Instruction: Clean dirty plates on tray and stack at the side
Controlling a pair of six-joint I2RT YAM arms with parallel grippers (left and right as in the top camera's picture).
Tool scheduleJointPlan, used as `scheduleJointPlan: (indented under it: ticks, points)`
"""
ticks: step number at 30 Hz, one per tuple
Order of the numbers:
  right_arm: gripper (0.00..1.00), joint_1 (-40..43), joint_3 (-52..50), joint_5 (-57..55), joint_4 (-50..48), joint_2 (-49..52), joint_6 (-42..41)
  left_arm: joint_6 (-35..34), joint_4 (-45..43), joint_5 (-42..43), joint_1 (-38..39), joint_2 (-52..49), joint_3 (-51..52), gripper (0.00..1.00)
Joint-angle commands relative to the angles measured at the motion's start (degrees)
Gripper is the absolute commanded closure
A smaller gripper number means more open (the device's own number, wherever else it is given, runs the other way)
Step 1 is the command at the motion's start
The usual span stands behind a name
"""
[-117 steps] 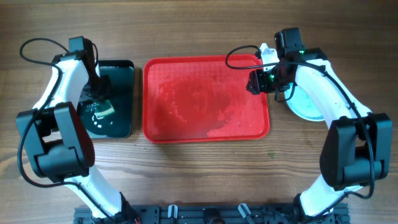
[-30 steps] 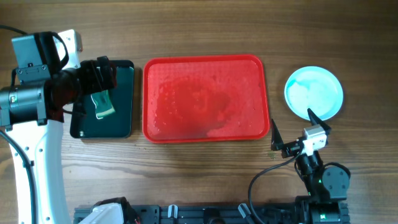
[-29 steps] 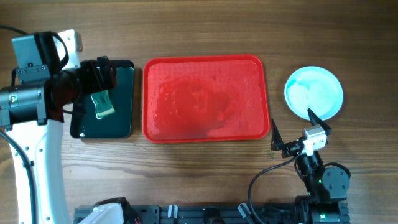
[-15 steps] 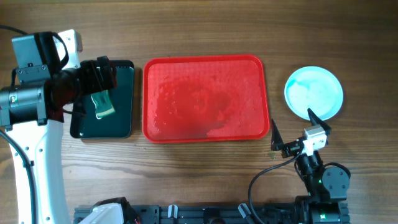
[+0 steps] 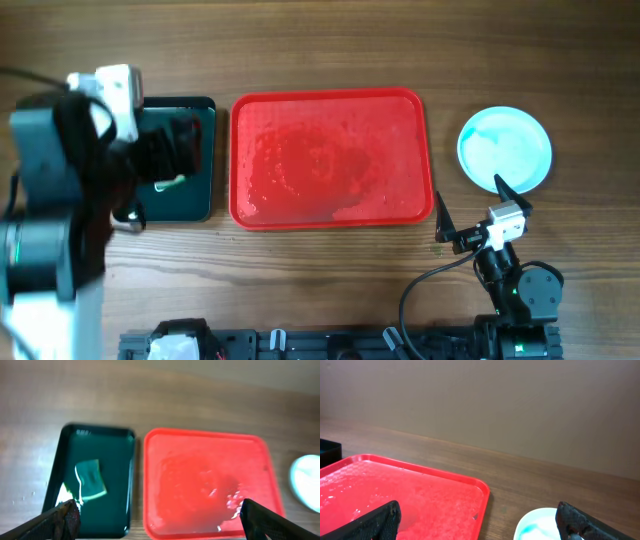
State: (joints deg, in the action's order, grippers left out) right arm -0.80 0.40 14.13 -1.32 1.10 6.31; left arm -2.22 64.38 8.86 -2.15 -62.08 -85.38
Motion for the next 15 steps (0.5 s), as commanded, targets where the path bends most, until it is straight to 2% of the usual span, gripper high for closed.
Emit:
scheduleJointPlan:
  ticks: [1,7,11,15]
  points:
    - [0.00,0.24,-0.11,0.98,0.00,-0.52,-0.28,0.50,-8.41,-1.44,2.86,10.49,7.58,0.00]
    - [0.00,0.24,-0.11,0.98,0.00,-0.52,-0.28,0.46,-34.18,-1.38,4.46,29.70,34.38,0.00]
    - [0.00,0.24,-0.11,0.98,0.00,-0.52,-0.28,0.48,-44.24,-1.42,4.46,41.24,50.34,0.00]
    - [0.00,0.24,-0.11,0.98,0.00,-0.52,-0.31,0.50,-51.21,-1.90,4.46,49.90,61.61,0.00]
